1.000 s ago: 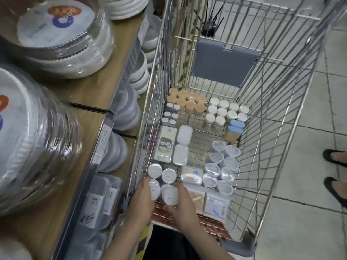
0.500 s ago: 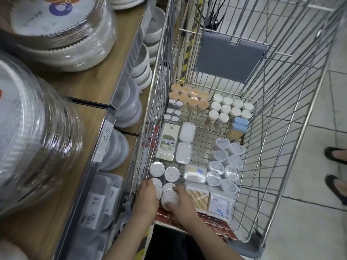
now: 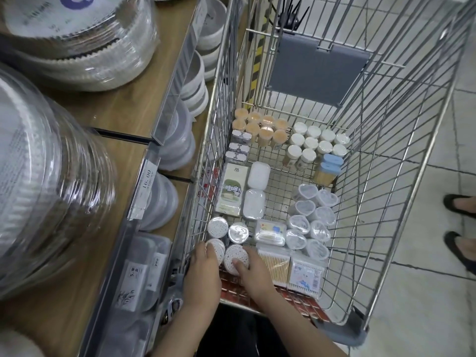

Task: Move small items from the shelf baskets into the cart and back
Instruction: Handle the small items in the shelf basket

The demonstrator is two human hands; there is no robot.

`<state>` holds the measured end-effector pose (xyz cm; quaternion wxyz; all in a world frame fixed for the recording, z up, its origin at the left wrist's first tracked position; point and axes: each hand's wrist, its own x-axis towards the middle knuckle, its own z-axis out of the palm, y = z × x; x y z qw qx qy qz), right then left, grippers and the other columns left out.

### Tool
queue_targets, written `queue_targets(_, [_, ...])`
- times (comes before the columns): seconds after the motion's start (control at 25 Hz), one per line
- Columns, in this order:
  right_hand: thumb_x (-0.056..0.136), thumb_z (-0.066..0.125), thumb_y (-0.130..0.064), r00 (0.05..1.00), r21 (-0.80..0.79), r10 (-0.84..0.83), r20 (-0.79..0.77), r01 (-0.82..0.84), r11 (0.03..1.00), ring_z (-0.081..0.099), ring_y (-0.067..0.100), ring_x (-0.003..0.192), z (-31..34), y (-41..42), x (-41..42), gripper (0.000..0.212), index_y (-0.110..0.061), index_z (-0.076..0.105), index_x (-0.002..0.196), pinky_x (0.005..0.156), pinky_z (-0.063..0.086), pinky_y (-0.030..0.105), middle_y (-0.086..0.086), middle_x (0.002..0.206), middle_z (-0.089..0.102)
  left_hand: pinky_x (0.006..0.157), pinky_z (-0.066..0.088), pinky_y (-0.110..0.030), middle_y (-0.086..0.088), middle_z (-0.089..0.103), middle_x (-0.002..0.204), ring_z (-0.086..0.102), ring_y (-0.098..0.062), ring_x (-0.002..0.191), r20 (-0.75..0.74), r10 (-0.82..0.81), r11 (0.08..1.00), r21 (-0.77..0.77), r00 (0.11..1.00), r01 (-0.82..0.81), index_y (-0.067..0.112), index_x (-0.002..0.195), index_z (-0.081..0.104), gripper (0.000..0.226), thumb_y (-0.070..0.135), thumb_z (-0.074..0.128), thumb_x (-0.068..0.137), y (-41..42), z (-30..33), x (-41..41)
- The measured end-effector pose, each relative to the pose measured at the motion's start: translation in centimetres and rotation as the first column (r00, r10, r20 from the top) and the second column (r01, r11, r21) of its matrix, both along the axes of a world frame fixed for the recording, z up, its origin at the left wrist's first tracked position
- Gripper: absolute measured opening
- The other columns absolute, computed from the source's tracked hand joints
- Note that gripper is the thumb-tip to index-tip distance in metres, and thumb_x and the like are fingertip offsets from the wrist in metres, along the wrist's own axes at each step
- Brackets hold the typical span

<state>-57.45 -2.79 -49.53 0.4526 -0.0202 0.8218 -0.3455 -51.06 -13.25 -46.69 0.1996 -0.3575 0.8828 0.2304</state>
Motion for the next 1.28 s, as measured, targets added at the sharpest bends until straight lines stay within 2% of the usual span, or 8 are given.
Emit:
queue_targets(0.16, [0.093, 0.057, -0.026, 1.0, -0.011, -0.009, 0.012, 0.009, 1.0, 0.048, 0.018, 0.125, -0.3, 0.0, 0.2, 0.052, -0.014, 0.04, 0.141, 0.106, 0.037, 0.031, 0.002, 0.138, 0.05, 0.101, 0.041, -0.029, -0.004, 0.032, 0.146, 0.037, -0.02, 0.131, 0.022, -0.014, 1.0, -0.015, 1.0, 0.015, 0.012, 0.141, 0.035, 0.05, 0.002, 0.042, 0.093, 0.2, 0.7, 0.0])
queue_targets(0.48, [0.096, 0.052, -0.026, 0.999, -0.025, -0.045, 0.01, 0.045, 0.999, 0.047, 0.019, 0.126, 2.2, 1.0, -0.7, 0.045, -0.014, 0.043, 0.138, 0.101, 0.036, 0.03, 0.001, 0.133, 0.051, 0.09, 0.049, -0.037, 0.0, 0.044, 0.138, 0.05, -0.019, 0.119, 0.037, 0.02, 0.999, 0.031, 0.999, -0.021, 0.015, 0.138, 0.04, 0.046, 0.01, 0.045, 0.092, -0.3, 2.5, -0.2])
queue_targets(0.72, [0.097, 0.046, -0.033, 0.969, 0.11, 0.215, -0.12, -0.202, 0.973, 0.049, 0.018, 0.122, 9.1, 4.9, -2.9, 0.041, -0.015, 0.046, 0.134, 0.097, 0.038, 0.029, 0.001, 0.137, 0.052, 0.087, 0.049, -0.034, -0.002, 0.06, 0.123, 0.058, -0.019, 0.107, -0.041, -0.006, 0.994, 0.111, 0.999, 0.01, 0.016, 0.134, 0.049, 0.04, 0.023, 0.049, 0.095, -1.3, 8.4, -0.7])
queue_targets(0.8, [0.097, 0.045, -0.033, 0.905, 0.151, 0.356, -0.232, -0.328, 0.933, 0.05, 0.017, 0.121, 12.2, 6.7, -3.7, 0.039, -0.018, 0.047, 0.133, 0.096, 0.039, 0.03, 0.0, 0.134, 0.053, 0.088, 0.048, -0.033, -0.001, 0.059, 0.125, 0.057, -0.019, 0.109, -0.069, -0.046, 0.994, 0.095, 0.997, 0.052, 0.017, 0.131, 0.05, 0.037, 0.023, 0.049, 0.095, -1.1, 11.0, -0.8])
queue_targets(0.88, [0.098, 0.044, -0.034, 0.769, 0.227, 0.513, -0.38, -0.46, 0.858, 0.051, 0.019, 0.117, 15.4, 8.8, -4.1, 0.037, -0.019, 0.048, 0.131, 0.093, 0.04, 0.03, 0.0, 0.13, 0.054, 0.089, 0.047, -0.034, 0.0, 0.058, 0.126, 0.056, -0.019, 0.11, -0.107, -0.102, 0.994, 0.03, 0.989, 0.106, 0.018, 0.13, 0.05, 0.036, 0.025, 0.047, 0.095, -0.2, 14.0, -0.6])
queue_targets(1.04, [0.098, 0.042, -0.035, 0.556, 0.298, 0.622, -0.552, -0.565, 0.77, 0.051, 0.02, 0.114, 20.0, 13.4, -4.5, 0.036, -0.021, 0.048, 0.131, 0.091, 0.038, 0.03, -0.001, 0.126, 0.055, 0.089, 0.046, -0.033, 0.001, 0.057, 0.127, 0.055, -0.018, 0.111, -0.244, -0.11, 0.992, -0.088, 0.963, 0.091, 0.021, 0.132, 0.049, 0.037, 0.027, 0.046, 0.096, 3.9, 20.0, 1.6])
queue_targets(1.2, [0.097, 0.043, -0.036, 0.436, 0.279, 0.66, -0.611, -0.662, 0.696, 0.053, 0.02, 0.111, 23.0, 16.8, -3.0, 0.035, -0.022, 0.051, 0.128, 0.09, 0.04, 0.029, -0.001, 0.123, 0.057, 0.085, 0.047, -0.028, 0.01, 0.06, 0.119, 0.058, -0.011, 0.103, -0.393, 0.157, 0.986, 0.01, 0.906, -0.167, 0.028, 0.125, 0.055, 0.03, 0.031, 0.05, 0.096, 10.3, 24.7, 7.7])
queue_targets(1.28, [0.097, 0.043, -0.034, 0.333, 0.282, 0.709, -0.621, -0.749, 0.599, 0.053, 0.021, 0.112, 24.1, 17.5, -1.2, 0.034, -0.021, 0.052, 0.127, 0.091, 0.04, 0.03, -0.002, 0.123, 0.057, 0.09, 0.046, -0.026, 0.013, 0.059, 0.12, 0.056, -0.007, 0.108, -0.41, 0.342, 0.938, 0.107, 0.845, -0.328, 0.03, 0.127, 0.054, 0.032, 0.034, 0.05, 0.096, 13.7, 25.9, 12.3])
